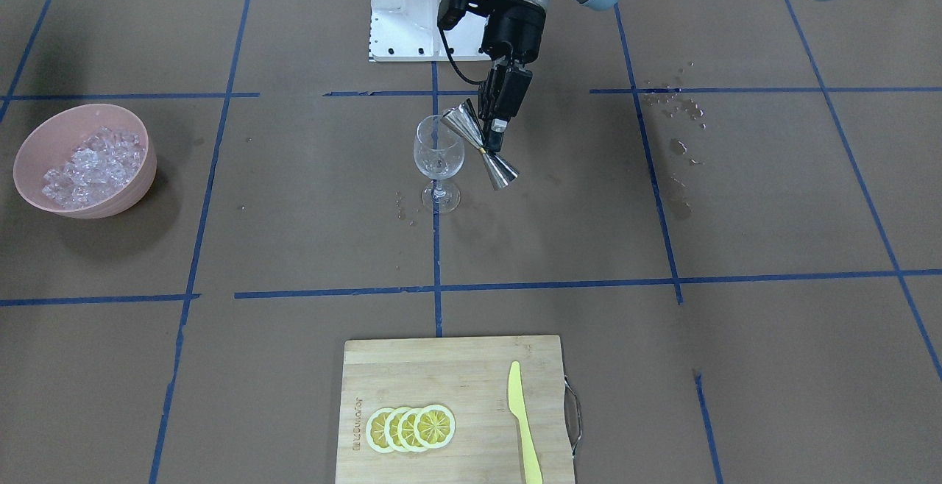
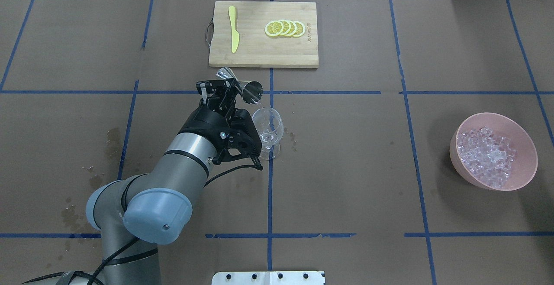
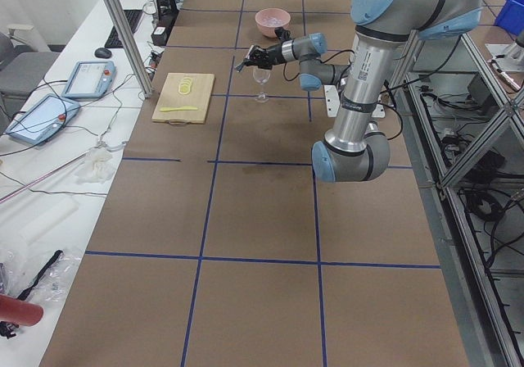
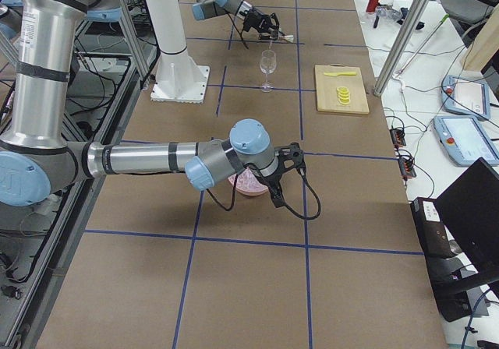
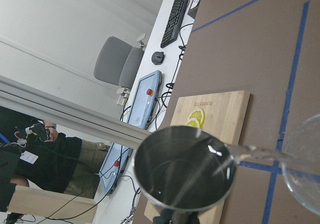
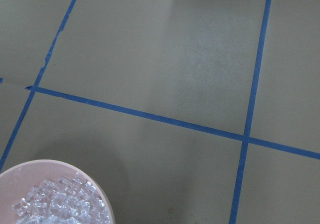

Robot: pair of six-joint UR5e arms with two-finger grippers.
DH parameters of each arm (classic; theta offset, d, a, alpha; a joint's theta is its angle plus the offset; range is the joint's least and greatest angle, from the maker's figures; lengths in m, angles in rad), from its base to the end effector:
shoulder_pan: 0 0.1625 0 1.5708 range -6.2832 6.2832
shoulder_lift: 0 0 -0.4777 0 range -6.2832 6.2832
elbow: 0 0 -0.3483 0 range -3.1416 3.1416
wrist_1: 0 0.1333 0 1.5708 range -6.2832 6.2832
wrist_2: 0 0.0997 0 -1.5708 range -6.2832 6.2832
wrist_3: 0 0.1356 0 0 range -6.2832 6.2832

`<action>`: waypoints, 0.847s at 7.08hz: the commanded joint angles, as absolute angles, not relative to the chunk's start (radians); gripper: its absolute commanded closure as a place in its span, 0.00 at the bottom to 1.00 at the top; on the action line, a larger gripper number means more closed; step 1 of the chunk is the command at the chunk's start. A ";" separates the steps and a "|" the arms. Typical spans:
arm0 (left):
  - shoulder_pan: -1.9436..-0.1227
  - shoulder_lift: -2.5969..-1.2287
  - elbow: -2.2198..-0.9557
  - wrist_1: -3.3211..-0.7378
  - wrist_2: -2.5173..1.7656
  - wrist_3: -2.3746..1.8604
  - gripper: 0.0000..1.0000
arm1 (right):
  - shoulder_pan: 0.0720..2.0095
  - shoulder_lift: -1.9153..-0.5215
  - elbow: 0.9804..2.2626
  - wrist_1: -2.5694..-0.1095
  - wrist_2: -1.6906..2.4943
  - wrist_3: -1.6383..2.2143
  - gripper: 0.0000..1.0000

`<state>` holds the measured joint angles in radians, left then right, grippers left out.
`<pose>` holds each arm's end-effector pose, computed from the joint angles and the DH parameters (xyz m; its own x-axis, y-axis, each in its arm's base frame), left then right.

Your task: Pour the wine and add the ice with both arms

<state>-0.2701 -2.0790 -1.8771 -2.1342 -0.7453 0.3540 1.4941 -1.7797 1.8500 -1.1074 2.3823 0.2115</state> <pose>0.4976 -0.3795 0.2463 0.7577 0.4503 0.4724 -0.4770 -0.1119 0.8718 0.0056 -0.3832 0.6350 0.6573 -0.2311 0.7173 -0.0737 0.9276 0.3663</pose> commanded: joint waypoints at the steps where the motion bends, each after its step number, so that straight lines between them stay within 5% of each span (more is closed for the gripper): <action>1: -0.267 -2.088 -1.853 -2.134 -0.700 0.420 1.00 | 1.494 -1.781 1.850 -1.108 2.381 0.219 0.00; 6: -0.250 -2.097 -1.853 -2.134 -0.634 0.599 1.00 | 1.494 -1.781 1.850 -1.108 2.382 0.238 0.00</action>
<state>-0.2512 -2.0955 -1.8536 -2.1338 -0.6513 0.5563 1.4941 -1.7805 1.8500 -1.1069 2.3822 0.2343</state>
